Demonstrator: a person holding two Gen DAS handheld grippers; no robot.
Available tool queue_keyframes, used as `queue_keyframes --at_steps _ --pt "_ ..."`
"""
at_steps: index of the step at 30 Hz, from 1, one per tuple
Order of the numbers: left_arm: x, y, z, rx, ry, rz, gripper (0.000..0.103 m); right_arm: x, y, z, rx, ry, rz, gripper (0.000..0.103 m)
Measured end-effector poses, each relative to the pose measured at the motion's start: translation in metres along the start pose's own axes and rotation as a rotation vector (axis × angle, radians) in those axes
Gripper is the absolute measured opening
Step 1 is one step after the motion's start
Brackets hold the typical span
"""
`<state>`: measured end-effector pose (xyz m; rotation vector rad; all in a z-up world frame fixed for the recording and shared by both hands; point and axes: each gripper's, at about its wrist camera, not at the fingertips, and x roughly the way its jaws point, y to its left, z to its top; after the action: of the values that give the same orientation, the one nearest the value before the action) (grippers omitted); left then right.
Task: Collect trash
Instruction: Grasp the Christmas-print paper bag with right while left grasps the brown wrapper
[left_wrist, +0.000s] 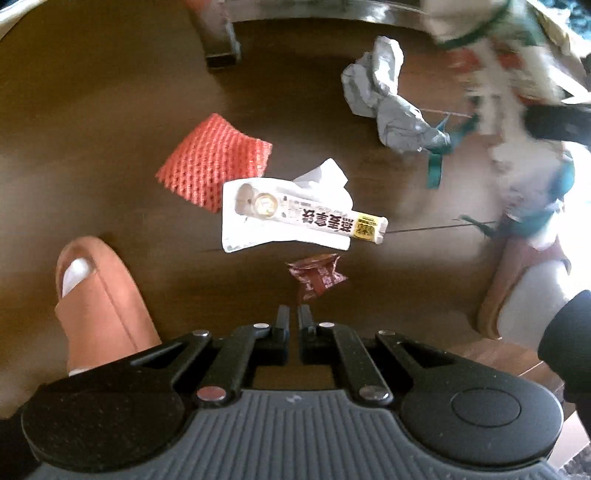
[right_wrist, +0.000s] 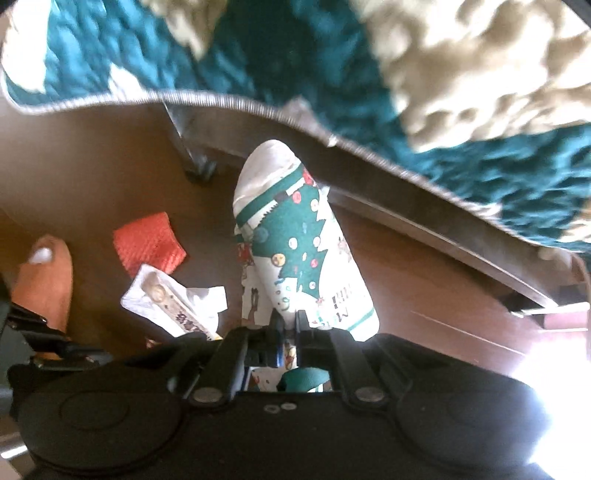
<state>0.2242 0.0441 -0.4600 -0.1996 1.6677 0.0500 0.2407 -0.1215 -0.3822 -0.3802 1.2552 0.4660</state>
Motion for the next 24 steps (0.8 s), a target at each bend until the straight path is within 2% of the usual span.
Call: queue_keyframes --at_steps 2,4,8,10,11,12,13,14,17,20,24 --pt "0.004 0.001 0.001 0.018 0.011 -0.036 0.004 -0.010 -0.003 -0.001 0.011 -0.019 0.020 0.005" --pt "0.012 -0.003 0.000 0.036 0.028 -0.032 0.004 -0.013 -0.007 -0.002 0.017 -0.013 0.024 0.005" --pt "0.035 -0.006 -0.004 -0.009 0.097 -0.072 0.009 -0.010 -0.014 0.005 0.049 0.004 0.047 0.005" --pt "0.048 -0.007 -0.006 -0.038 0.120 -0.098 0.021 -0.001 -0.020 0.010 0.071 0.018 0.106 0.005" --pt "0.055 -0.007 -0.006 -0.057 0.130 -0.102 0.038 0.002 -0.023 0.012 0.087 0.022 0.124 0.005" --pt "0.061 -0.007 -0.006 -0.071 0.134 -0.101 0.065 0.006 -0.026 0.013 0.103 0.031 0.136 0.005" --pt "0.065 -0.007 -0.007 -0.082 0.131 -0.093 0.076 0.010 -0.028 0.015 0.117 0.039 0.148 0.005" --pt "0.070 -0.008 -0.006 -0.088 0.113 -0.077 0.084 0.013 -0.028 0.015 0.121 0.044 0.151 0.005" --pt "0.088 -0.008 0.000 -0.113 0.114 -0.073 0.084 0.017 -0.027 0.015 0.114 0.064 0.147 0.005" --pt "0.105 -0.006 0.006 -0.147 0.108 -0.031 0.084 0.018 -0.028 0.015 0.122 0.064 0.141 0.005" --pt "0.120 0.000 0.007 -0.187 0.123 -0.015 0.083 0.021 -0.032 0.016 0.140 0.075 0.146 0.005"
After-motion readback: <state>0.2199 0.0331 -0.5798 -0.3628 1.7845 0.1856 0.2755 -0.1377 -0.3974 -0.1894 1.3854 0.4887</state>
